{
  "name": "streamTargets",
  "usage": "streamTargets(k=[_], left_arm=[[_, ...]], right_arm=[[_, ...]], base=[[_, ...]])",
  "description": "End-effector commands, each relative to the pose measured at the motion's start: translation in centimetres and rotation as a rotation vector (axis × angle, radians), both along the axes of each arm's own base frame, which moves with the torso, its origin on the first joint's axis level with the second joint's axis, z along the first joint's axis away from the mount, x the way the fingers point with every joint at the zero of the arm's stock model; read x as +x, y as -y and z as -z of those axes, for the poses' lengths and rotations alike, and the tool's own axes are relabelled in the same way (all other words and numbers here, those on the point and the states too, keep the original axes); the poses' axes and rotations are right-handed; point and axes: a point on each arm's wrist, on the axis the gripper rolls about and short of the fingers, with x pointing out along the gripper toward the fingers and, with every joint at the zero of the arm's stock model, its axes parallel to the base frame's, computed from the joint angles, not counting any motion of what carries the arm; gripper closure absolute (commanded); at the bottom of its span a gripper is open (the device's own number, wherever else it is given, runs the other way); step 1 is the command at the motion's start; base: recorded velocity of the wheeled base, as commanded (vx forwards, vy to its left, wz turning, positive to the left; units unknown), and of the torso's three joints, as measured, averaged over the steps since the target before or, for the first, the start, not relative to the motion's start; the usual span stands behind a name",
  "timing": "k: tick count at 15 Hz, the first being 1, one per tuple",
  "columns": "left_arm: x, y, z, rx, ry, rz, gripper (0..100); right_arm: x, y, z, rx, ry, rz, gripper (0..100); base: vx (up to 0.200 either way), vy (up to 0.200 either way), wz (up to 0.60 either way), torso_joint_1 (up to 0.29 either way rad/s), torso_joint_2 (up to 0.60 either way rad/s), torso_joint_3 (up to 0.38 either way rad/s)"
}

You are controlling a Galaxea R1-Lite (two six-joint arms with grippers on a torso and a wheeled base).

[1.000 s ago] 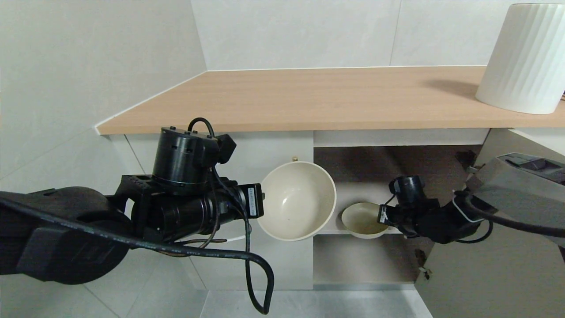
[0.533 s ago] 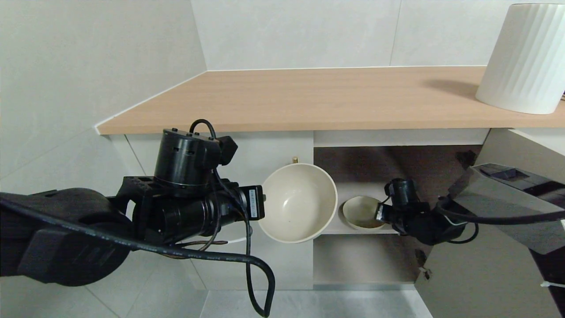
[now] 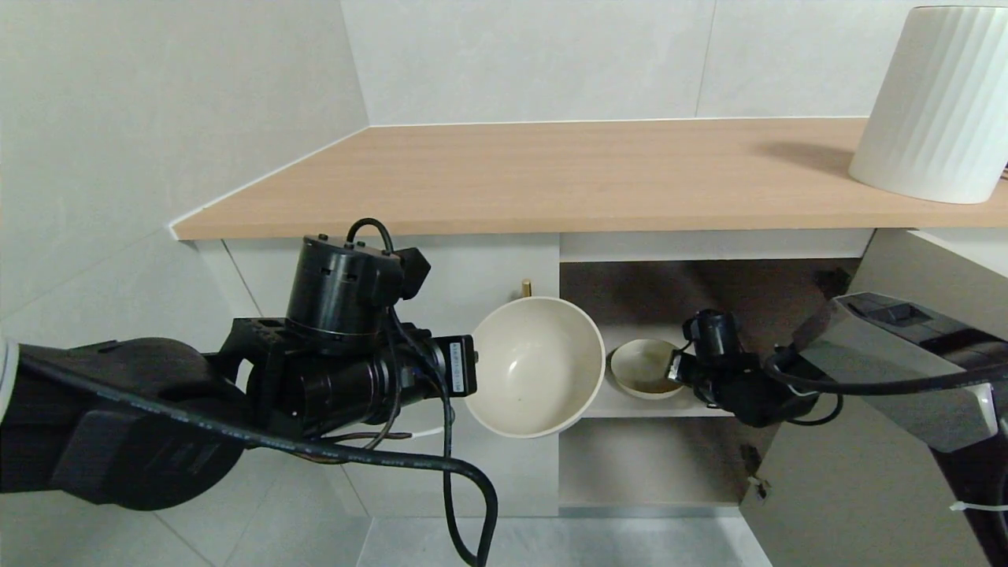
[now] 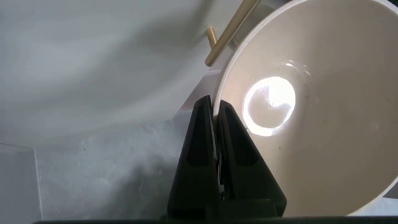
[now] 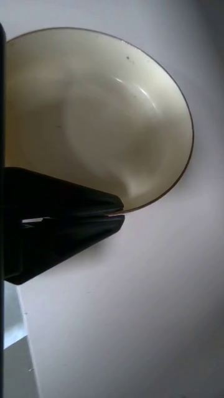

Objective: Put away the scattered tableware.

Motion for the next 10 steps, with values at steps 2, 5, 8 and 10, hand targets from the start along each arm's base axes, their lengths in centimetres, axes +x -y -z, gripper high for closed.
streamTargets(k=[2, 5, 8, 10], left_arm=[[0.1, 0.1, 0.1, 0.001, -0.003, -0.001, 100], [0.0, 0.3, 0.3, 0.007, -0.008, 0.008, 100], [-0.6, 1.1, 0.5, 0.02, -0.019, 0.039, 100], [-0.5, 1.5, 1.4, 0.046, -0.053, 0.047, 100]], right_arm=[[0.2, -0.1, -0.1, 0.004, 0.008, 0.0, 0], [0.3, 0.0, -0.4, 0.014, 0.018, 0.006, 0], [-1.2, 0.3, -2.4, 0.019, 0.02, 0.006, 0], [-3.7, 0.4, -5.0, 0.029, 0.014, -0.032, 0]], base=[[0.0, 0.0, 0.0, 0.0, 0.0, 0.0], [0.0, 0.0, 0.0, 0.0, 0.0, 0.0], [0.0, 0.0, 0.0, 0.0, 0.0, 0.0], [0.0, 0.0, 0.0, 0.0, 0.0, 0.0]])
